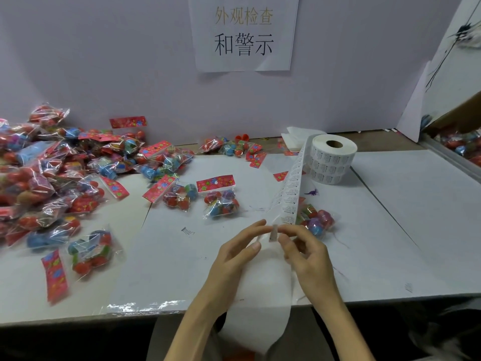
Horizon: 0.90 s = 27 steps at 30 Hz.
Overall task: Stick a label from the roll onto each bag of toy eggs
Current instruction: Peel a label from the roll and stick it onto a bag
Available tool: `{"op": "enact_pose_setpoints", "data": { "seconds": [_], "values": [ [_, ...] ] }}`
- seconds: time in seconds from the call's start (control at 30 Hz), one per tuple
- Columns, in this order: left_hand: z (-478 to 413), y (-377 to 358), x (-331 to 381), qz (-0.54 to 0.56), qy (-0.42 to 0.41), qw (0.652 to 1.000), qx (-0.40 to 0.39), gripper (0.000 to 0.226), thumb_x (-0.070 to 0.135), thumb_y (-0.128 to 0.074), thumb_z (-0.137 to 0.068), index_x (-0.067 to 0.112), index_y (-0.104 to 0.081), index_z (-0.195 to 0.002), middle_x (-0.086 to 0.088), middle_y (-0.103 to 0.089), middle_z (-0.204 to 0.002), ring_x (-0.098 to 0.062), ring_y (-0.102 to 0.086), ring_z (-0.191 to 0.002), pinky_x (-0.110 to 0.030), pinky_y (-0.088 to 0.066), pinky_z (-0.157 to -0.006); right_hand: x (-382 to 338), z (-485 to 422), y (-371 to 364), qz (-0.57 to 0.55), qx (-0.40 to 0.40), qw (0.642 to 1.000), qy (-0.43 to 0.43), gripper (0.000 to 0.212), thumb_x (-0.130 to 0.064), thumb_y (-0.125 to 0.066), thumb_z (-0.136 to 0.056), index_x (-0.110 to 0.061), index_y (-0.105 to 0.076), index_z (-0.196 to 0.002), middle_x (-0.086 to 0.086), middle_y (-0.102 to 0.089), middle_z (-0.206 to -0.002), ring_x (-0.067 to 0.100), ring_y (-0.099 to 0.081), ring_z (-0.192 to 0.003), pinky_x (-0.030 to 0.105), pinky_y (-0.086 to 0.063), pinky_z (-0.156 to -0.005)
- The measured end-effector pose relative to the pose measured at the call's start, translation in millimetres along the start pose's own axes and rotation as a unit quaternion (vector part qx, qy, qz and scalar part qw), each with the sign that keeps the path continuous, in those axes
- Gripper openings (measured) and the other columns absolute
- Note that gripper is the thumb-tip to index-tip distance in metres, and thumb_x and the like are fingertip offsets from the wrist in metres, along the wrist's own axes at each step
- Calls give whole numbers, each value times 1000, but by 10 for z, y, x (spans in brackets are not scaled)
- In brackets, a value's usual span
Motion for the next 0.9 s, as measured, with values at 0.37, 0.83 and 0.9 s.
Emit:
{"op": "enact_pose_setpoints", "data": {
  "seconds": [0.37, 0.83, 0.9],
  "values": [
    [-19, 28, -78, -30, 22, 997, 64, 43, 59, -60, -87, 60, -59, -130, 36, -56, -137, 10, -55, -124, -14, -53, -91, 83, -10, 99, -30, 48, 998, 0, 18, -20, -76, -87, -37, -75, -86, -14, -73, -89, 7, -66, -85, 16, -53, -73],
    [-520, 865, 238, -390, 112, 857, 317, 48, 52, -55, -99, 19, -58, -134, -3, -61, -133, -28, -54, -124, -48, -39, -105, 54, -11, 124, -122, 62, 990, -13, 20, -31, -69, -79, -40, -76, -96, -7, -72, -84, 2, -62, -70, 11, -51, -65],
    [-674, 888, 174, -478, 158, 816, 284, 64, 64, -49, -97, 16, -55, -139, -9, -53, -144, -31, -45, -133, -49, -33, -107, 61, 1, 134, -126, 66, 990, -17, 20, -30, -69, -78, -39, -76, -95, -5, -72, -83, 4, -61, -70, 13, -51, -65]
  ]
}}
Point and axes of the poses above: each hand's wrist, its own z-axis away from the middle knuckle, its own y-axis out of the back of the hand, x = y × z, the point moved 4 cm from there along -z, towards the middle knuckle
